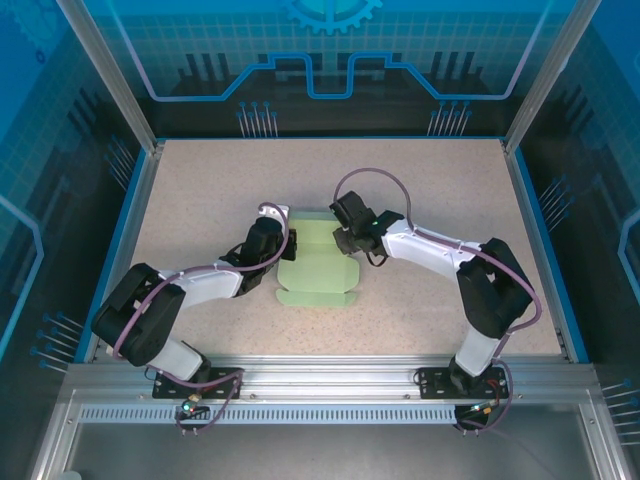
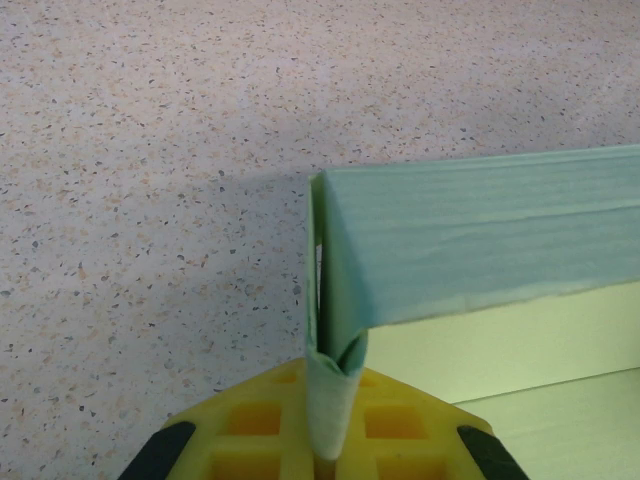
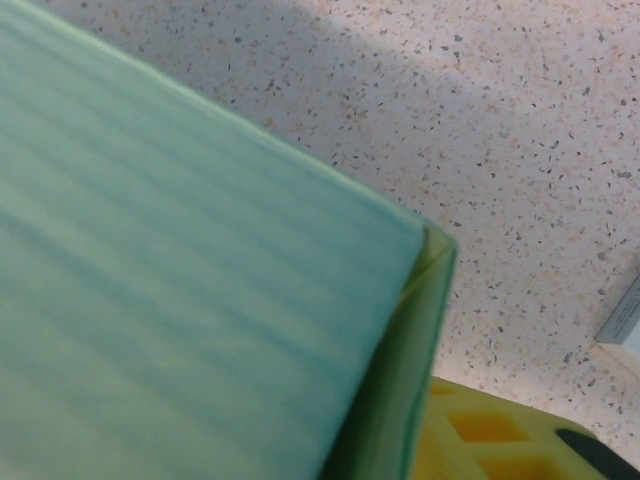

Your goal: Fold the paper box

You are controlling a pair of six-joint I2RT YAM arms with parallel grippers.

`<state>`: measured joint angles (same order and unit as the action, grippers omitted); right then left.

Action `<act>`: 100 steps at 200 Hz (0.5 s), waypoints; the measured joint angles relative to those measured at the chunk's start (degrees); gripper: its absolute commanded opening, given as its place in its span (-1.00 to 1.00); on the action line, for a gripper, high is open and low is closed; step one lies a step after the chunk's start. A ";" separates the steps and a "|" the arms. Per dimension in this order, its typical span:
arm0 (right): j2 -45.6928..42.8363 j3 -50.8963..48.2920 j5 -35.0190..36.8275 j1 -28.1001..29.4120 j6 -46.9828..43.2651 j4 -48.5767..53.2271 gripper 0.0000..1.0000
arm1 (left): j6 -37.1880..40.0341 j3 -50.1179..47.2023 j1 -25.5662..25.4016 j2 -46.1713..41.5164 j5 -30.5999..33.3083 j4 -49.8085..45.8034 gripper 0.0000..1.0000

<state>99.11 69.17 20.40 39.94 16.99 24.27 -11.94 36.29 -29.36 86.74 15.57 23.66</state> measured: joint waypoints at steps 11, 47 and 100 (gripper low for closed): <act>0.00 -0.07 -0.11 0.02 0.33 0.11 -0.50 | 0.00 0.00 -0.07 0.00 -0.09 -0.02 -1.00; 0.46 -0.07 0.44 0.02 0.31 0.13 -0.58 | 0.00 0.00 -0.11 0.00 -0.46 -0.04 -1.00; 4.70 4.31 7.63 0.66 1.70 1.46 -0.79 | -0.17 0.00 -0.15 0.00 -0.63 -0.90 -1.00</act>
<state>103.81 73.47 28.03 40.60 18.70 25.74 -12.12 36.29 -29.52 86.74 14.94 22.76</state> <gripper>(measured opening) 0.118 0.078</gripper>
